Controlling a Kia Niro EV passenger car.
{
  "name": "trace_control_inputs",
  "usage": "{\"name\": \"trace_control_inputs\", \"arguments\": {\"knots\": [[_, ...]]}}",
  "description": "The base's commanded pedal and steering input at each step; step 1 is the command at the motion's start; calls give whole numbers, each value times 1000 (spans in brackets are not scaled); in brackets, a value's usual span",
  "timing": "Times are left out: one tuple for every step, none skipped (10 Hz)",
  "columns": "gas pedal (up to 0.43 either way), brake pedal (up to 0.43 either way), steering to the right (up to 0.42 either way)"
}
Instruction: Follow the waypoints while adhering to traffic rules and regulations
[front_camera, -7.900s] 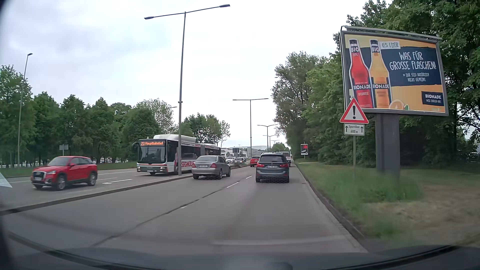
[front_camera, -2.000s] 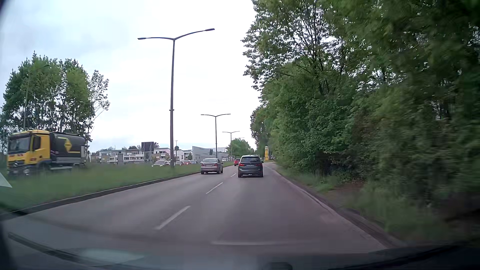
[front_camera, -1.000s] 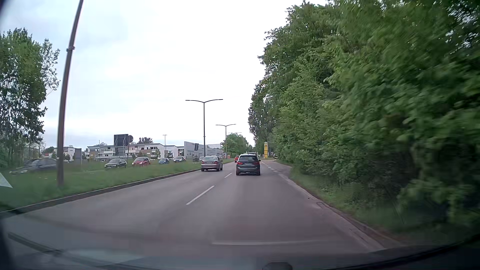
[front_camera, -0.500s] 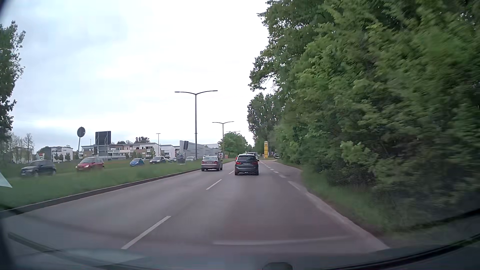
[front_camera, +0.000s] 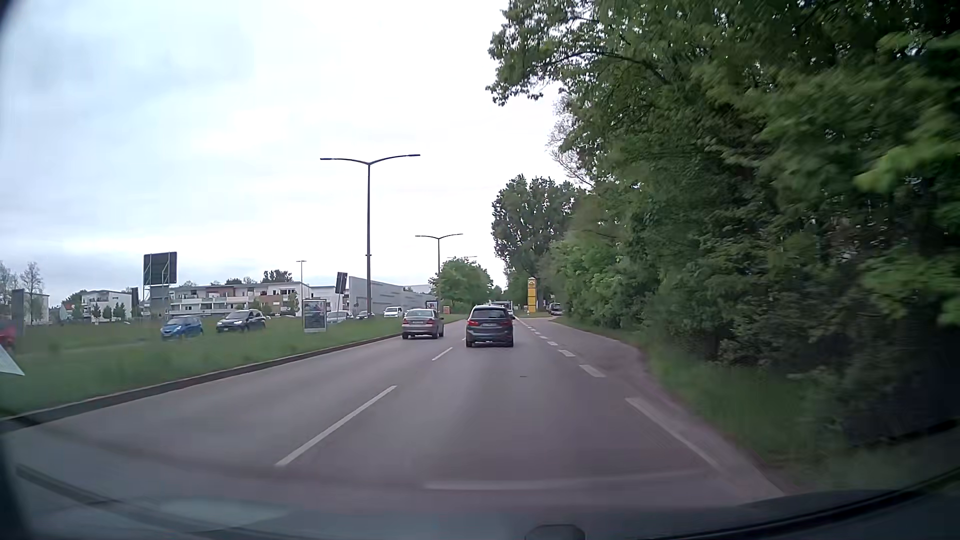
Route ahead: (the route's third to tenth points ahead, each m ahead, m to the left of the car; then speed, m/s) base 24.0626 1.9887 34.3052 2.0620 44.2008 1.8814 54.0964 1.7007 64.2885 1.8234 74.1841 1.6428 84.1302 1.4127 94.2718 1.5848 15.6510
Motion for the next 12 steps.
{"name": "trace_control_inputs", "arguments": {"knots": [[220,0,1],[209,0,0],[209,0,-1],[209,0,-2],[209,0,-3],[209,0,-3],[189,0,-2],[177,0,-3],[177,0,-2],[177,0,-2],[177,0,-2],[189,0,-2]]}}
